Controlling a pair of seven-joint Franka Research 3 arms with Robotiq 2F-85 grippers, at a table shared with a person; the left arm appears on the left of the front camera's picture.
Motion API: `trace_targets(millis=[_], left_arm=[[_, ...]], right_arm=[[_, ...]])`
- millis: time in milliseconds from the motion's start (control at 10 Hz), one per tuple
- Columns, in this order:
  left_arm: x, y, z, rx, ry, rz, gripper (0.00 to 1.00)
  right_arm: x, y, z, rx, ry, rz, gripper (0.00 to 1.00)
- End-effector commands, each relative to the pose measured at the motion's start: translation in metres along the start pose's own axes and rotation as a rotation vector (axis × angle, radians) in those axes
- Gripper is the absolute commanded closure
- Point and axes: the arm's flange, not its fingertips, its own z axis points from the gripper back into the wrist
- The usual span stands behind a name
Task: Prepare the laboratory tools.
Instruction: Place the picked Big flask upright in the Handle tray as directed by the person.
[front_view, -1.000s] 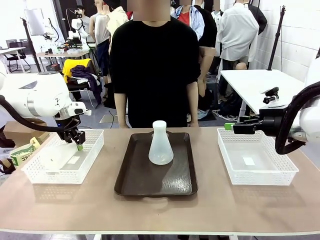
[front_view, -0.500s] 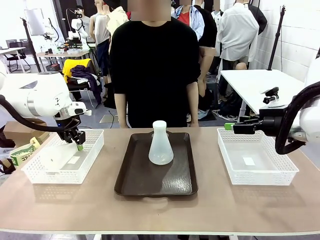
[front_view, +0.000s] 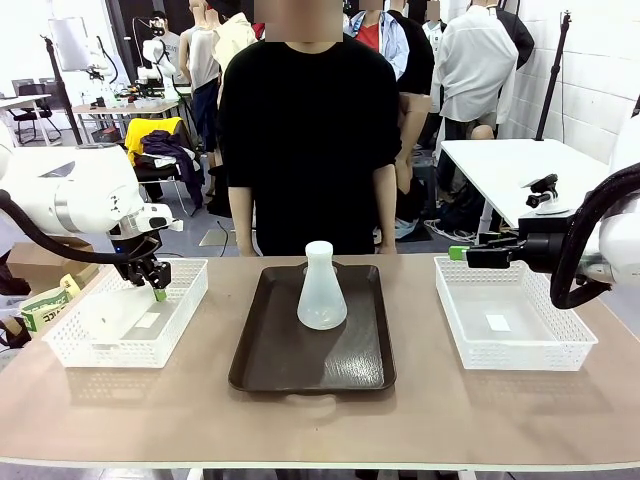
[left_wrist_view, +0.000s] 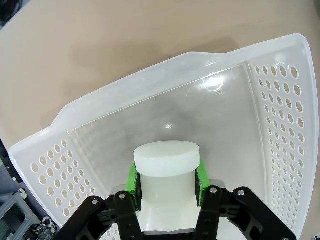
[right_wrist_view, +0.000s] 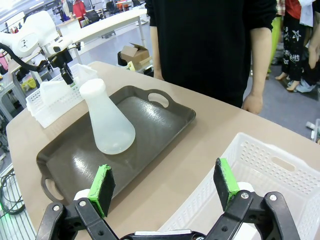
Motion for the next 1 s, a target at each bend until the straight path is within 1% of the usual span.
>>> trace_targets(millis=[0, 600, 900], left_arm=[[0.0, 0.001, 0.0, 0.003, -0.007, 0.0, 1.0], [0.0, 0.0, 0.0, 0.0, 0.0, 0.0, 1.0], [-0.011, -0.021, 0.032, -0.037, -0.002, 0.002, 1.0]], right_arm=[[-0.001, 0.001, -0.001, 0.006, -0.005, -0.009, 0.0], [-0.001, 0.001, -0.001, 0.006, -0.005, -0.009, 0.0], [-0.001, 0.001, -0.001, 0.006, -0.005, -0.009, 0.0]])
